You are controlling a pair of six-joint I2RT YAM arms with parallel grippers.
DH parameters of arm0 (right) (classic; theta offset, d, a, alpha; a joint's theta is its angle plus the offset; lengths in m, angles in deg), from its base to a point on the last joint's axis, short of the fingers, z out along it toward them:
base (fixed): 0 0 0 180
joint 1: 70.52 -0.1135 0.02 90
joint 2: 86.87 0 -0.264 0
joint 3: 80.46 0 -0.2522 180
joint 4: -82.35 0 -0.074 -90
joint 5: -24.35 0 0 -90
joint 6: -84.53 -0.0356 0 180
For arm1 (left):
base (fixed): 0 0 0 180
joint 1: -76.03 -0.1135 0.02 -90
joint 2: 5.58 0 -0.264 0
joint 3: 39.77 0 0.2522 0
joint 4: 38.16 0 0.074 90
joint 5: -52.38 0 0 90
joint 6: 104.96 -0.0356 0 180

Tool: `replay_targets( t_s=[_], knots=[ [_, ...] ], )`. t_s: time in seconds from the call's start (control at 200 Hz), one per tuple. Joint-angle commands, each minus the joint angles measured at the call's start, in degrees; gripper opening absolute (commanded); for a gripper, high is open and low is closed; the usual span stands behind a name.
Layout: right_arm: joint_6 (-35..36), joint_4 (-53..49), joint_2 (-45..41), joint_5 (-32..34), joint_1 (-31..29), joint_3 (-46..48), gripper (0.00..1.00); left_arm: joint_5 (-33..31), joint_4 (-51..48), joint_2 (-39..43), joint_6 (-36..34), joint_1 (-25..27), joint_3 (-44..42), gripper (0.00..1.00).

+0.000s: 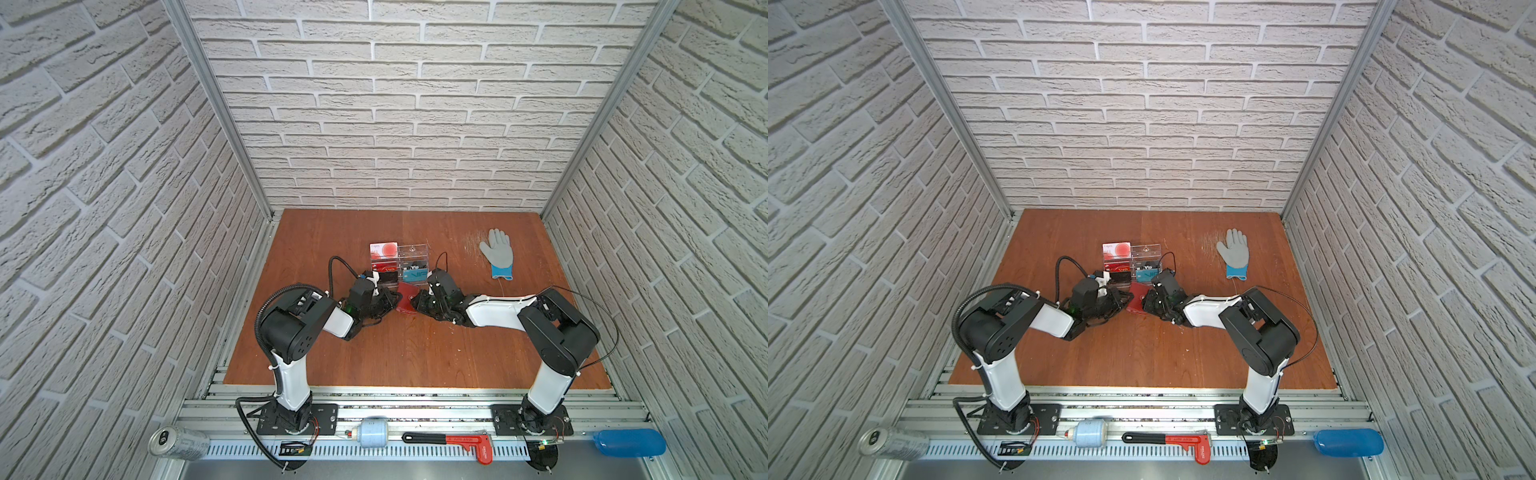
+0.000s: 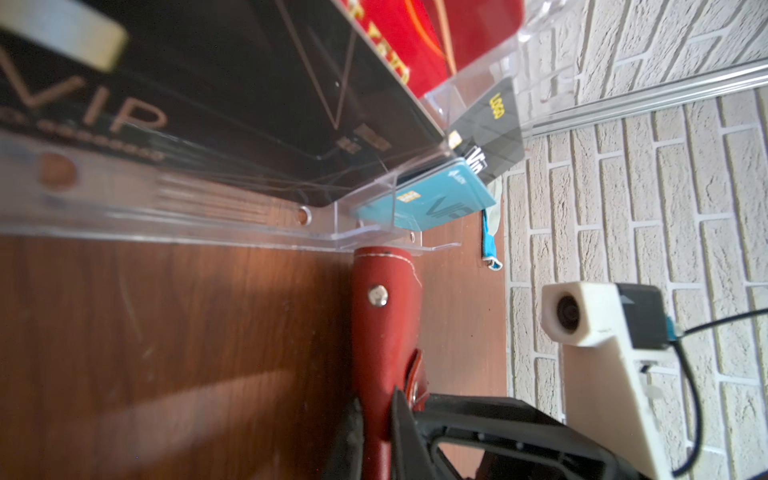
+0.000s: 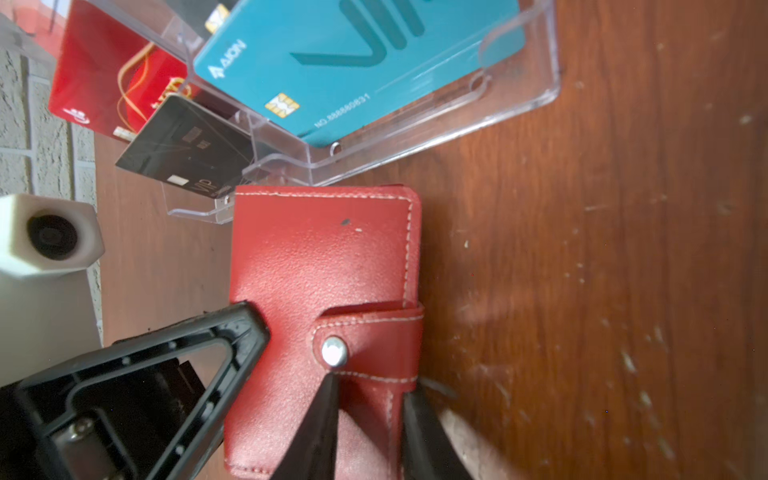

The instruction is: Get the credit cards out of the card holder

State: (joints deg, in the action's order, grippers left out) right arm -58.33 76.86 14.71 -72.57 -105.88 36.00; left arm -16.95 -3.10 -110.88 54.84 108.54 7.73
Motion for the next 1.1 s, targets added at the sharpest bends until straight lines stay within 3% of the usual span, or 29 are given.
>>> replay_targets(
  t_s=[0.0,0.11,0.345,0.48,0.645,0.81,1.005,1.09],
  knots=[
    [5.0,-5.4,-5.9,-2.7,-0.7,-1.8,0.34,3.0,-4.5,3.8,-4.5,1.7,1.8,0.00],
    [9.2,-13.3,-10.9,-0.3,0.2,-3.2,0.41,1.4,-9.8,7.1,-7.3,1.8,2.7,0.00],
    [17.9,-26.9,-19.2,6.9,3.0,-7.9,0.83,-8.5,-28.0,13.7,-14.9,4.8,8.7,0.00],
    [20.6,-28.6,-19.5,7.7,4.2,-9.6,0.95,-13.2,-38.3,16.2,-17.1,5.2,12.9,0.00],
    [22.5,-27.8,-17.7,7.2,5.3,-10.3,0.97,-24.3,-46.0,20.1,-21.4,5.9,15.6,0.00],
    [22.1,-22.1,-18.0,4.0,5.3,-6.1,0.96,-35.3,-31.8,23.1,-21.0,9.7,7.4,0.00],
    [23.2,-17.7,-18.0,2.5,4.6,-3.0,0.94,-36.5,-26.4,20.5,-20.9,12.3,6.4,0.00],
    [23.1,-16.5,-17.5,1.6,4.4,-2.6,0.88,-37.2,-25.3,20.5,-19.9,12.7,5.2,0.00]
  ],
)
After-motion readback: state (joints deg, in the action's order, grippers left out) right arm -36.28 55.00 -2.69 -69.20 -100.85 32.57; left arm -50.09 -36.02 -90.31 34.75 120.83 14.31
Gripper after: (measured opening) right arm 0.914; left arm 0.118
